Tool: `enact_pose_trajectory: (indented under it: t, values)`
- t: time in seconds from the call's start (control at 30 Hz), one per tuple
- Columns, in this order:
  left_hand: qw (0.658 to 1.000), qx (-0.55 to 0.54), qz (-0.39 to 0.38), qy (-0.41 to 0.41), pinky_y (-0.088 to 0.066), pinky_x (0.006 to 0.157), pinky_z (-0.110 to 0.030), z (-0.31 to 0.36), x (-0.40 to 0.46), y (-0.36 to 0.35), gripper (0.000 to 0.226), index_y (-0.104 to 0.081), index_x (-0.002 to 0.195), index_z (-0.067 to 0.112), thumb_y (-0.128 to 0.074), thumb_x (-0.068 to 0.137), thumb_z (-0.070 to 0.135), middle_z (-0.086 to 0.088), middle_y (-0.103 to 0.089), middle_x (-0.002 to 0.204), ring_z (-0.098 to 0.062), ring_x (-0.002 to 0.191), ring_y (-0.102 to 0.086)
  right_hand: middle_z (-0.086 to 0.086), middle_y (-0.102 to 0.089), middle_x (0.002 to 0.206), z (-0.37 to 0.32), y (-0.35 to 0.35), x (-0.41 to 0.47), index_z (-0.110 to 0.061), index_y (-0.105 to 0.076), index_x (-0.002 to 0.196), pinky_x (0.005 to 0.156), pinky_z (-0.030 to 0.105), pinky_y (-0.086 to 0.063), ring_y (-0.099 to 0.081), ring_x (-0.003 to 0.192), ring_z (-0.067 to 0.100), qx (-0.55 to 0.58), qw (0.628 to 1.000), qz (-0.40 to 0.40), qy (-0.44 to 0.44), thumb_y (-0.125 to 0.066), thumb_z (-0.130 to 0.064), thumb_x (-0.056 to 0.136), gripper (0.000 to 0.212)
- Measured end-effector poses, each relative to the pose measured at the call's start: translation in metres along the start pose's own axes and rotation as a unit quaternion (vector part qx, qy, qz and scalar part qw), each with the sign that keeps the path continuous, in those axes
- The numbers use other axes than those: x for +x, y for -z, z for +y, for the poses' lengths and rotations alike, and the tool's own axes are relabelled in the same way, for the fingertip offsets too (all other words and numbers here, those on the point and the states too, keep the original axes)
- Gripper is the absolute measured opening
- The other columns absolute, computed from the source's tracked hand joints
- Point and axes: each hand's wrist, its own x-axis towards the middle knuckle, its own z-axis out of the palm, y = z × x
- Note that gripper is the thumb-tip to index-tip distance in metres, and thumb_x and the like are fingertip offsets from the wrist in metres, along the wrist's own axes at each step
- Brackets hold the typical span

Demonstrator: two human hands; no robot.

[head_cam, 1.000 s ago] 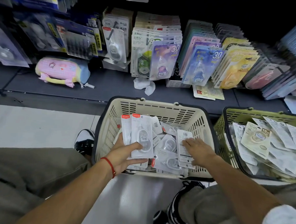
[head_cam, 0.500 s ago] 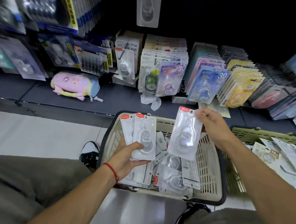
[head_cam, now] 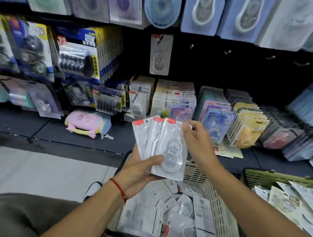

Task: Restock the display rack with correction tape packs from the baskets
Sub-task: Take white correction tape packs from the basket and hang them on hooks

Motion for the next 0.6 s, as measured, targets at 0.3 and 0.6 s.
enact_pose_trajectory:
  t: [0.3, 0.6]
  values:
    - [0.993, 0.075, -0.022, -0.083, -0.061, 0.087, -0.061, 0.142, 0.048, -0.017, 0.081, -0.048, 0.146, 0.037, -0.082, 0.080, 0.003, -0.007, -0.073, 0.133, -0.035, 0.117, -0.072, 0.003, -0.079, 0.086, -0.075, -0.007, 0.005, -0.011, -0.072, 0.106, 0.048, 0.034, -0.053, -0.075, 0.069, 0.017, 0.201, 0.976, -0.083, -0.016, -0.071, -0.031, 0.099, 0.022]
    - [0.976, 0.092, 0.094, -0.173, -0.051, 0.105, -0.066, 0.164, 0.059, 0.002, 0.067, -0.049, 0.146, 0.029, -0.075, 0.091, 0.002, -0.005, -0.073, 0.133, -0.032, 0.121, -0.070, 0.000, -0.077, 0.105, -0.113, -0.031, 0.066, -0.020, -0.065, 0.116, 0.062, 0.025, -0.057, -0.075, 0.089, 0.012, 0.180, 0.982, -0.006, 0.053, -0.066, -0.022, 0.101, 0.015]
